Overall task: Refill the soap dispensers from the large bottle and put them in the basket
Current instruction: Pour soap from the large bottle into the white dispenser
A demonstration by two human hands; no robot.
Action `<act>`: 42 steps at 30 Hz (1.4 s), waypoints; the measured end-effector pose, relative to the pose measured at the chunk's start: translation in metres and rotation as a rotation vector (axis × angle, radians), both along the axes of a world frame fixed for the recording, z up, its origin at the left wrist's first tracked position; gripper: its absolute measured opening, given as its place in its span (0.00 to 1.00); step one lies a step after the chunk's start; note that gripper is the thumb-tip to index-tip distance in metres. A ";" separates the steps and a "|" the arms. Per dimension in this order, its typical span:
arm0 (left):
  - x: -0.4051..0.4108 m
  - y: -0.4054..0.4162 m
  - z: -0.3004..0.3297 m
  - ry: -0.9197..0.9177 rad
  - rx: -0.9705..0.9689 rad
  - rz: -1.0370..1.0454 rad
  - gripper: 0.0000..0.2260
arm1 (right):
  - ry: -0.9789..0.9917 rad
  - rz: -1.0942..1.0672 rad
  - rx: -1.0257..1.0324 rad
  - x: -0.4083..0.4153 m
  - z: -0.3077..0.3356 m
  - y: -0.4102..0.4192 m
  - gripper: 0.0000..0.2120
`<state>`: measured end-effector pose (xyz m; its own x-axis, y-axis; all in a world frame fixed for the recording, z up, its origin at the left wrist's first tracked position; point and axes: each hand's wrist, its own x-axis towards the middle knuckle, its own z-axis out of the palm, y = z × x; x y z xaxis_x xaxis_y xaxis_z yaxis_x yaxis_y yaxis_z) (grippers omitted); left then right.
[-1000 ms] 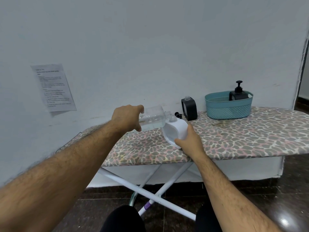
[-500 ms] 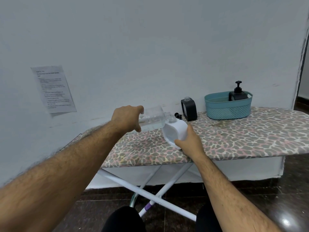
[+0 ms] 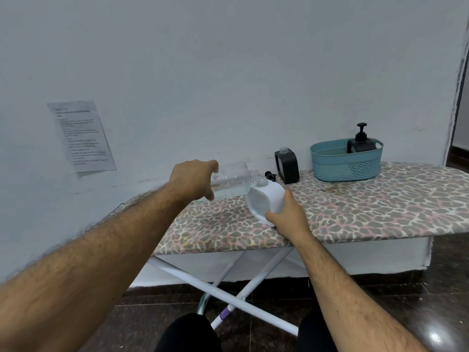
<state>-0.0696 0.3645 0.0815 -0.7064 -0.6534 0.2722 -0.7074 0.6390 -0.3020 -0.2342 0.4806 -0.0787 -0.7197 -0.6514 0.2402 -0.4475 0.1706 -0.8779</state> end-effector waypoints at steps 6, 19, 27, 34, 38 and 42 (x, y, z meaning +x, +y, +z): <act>0.000 0.001 0.000 0.008 0.007 -0.001 0.31 | 0.000 0.000 0.003 0.000 0.000 0.000 0.35; 0.000 0.005 0.002 0.000 0.008 0.010 0.31 | -0.007 -0.005 -0.003 -0.001 -0.001 -0.001 0.35; -0.001 0.003 0.001 -0.003 -0.001 0.011 0.31 | -0.010 -0.005 -0.005 0.000 -0.001 -0.001 0.36; 0.000 0.006 0.002 -0.003 0.002 0.010 0.30 | 0.001 -0.010 -0.002 -0.001 -0.002 -0.002 0.36; 0.000 0.005 0.001 -0.002 0.003 0.014 0.31 | -0.004 -0.001 -0.006 -0.001 -0.001 -0.002 0.36; 0.000 0.006 0.001 0.000 0.008 0.009 0.31 | 0.003 -0.006 -0.008 -0.001 -0.001 -0.001 0.36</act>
<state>-0.0698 0.3708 0.0827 -0.7003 -0.6621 0.2666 -0.7133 0.6348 -0.2972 -0.2353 0.4791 -0.0799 -0.7226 -0.6454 0.2475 -0.4493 0.1663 -0.8778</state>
